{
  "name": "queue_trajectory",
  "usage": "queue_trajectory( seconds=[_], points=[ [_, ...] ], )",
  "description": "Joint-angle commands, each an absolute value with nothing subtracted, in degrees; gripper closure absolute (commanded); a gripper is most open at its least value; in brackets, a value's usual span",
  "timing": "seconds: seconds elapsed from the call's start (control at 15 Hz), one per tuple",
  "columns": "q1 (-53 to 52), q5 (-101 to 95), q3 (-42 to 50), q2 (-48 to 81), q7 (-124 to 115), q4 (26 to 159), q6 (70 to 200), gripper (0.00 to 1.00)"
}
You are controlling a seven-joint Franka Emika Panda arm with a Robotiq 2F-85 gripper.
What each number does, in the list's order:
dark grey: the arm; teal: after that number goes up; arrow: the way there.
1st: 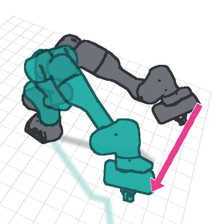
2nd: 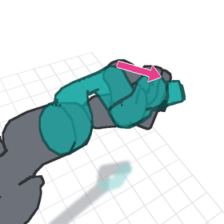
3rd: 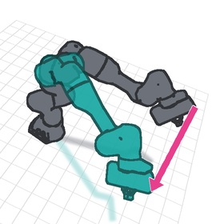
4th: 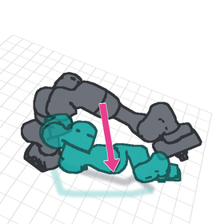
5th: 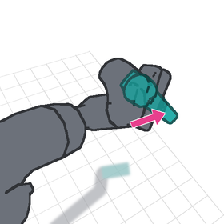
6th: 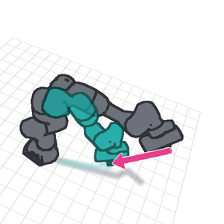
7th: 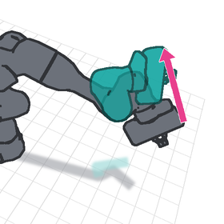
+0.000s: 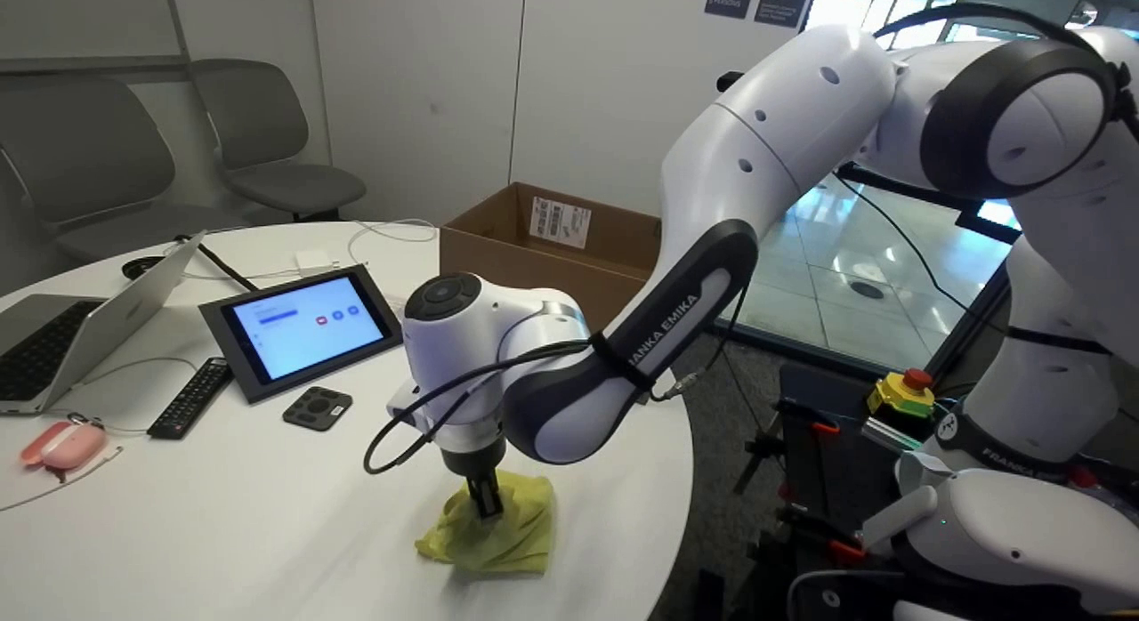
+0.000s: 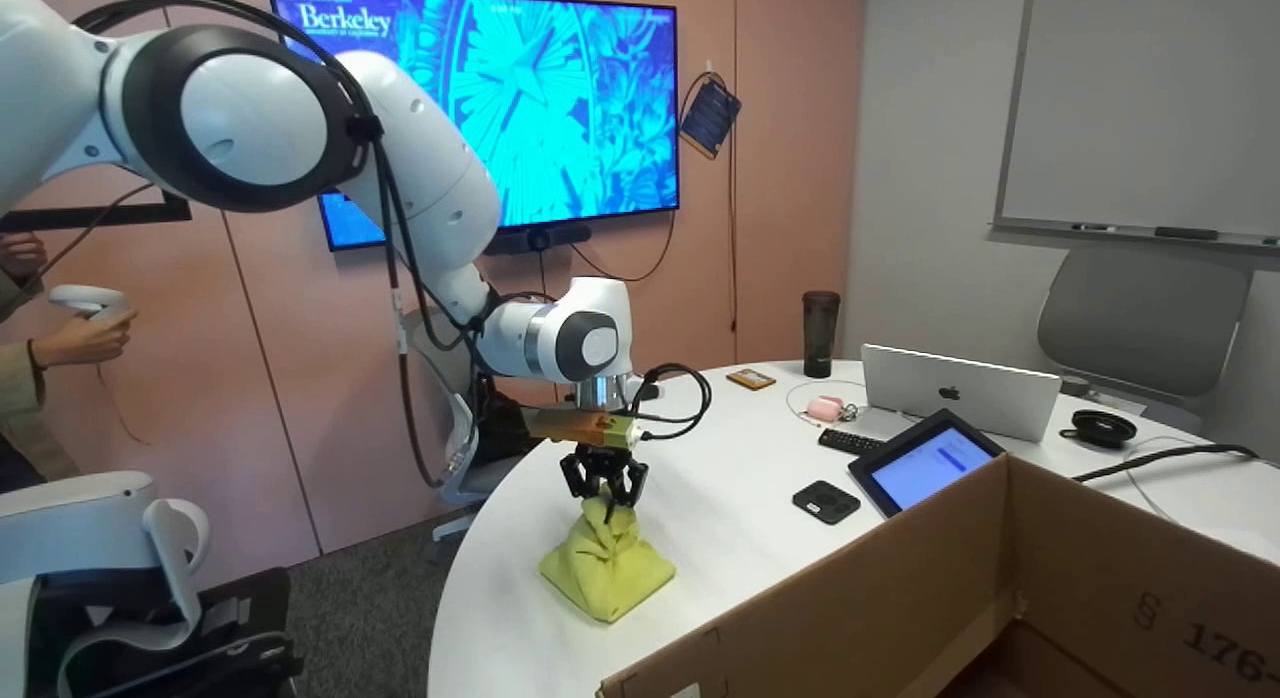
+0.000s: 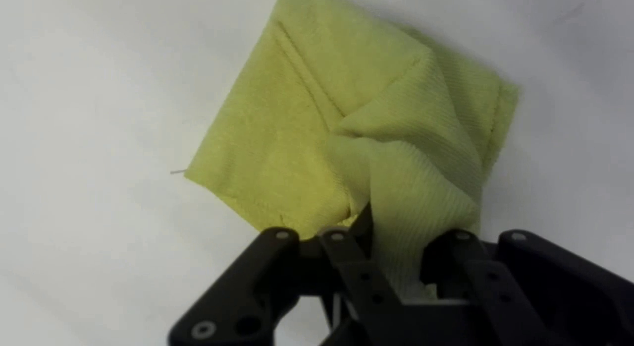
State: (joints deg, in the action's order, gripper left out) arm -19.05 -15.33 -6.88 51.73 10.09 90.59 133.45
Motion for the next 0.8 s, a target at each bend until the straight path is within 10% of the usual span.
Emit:
queue_trajectory(
  seconds=[0.0, 0.53, 0.73],
  points=[
    [-17.77, -14.35, -7.00, 53.48, 9.93, 85.69, 129.78, 0.68],
    [-15.31, -11.70, -5.46, 51.74, 2.24, 85.98, 130.67, 0.06],
    [-14.10, -8.93, -5.44, 48.13, -2.21, 89.99, 132.69, 0.00]
  ],
)
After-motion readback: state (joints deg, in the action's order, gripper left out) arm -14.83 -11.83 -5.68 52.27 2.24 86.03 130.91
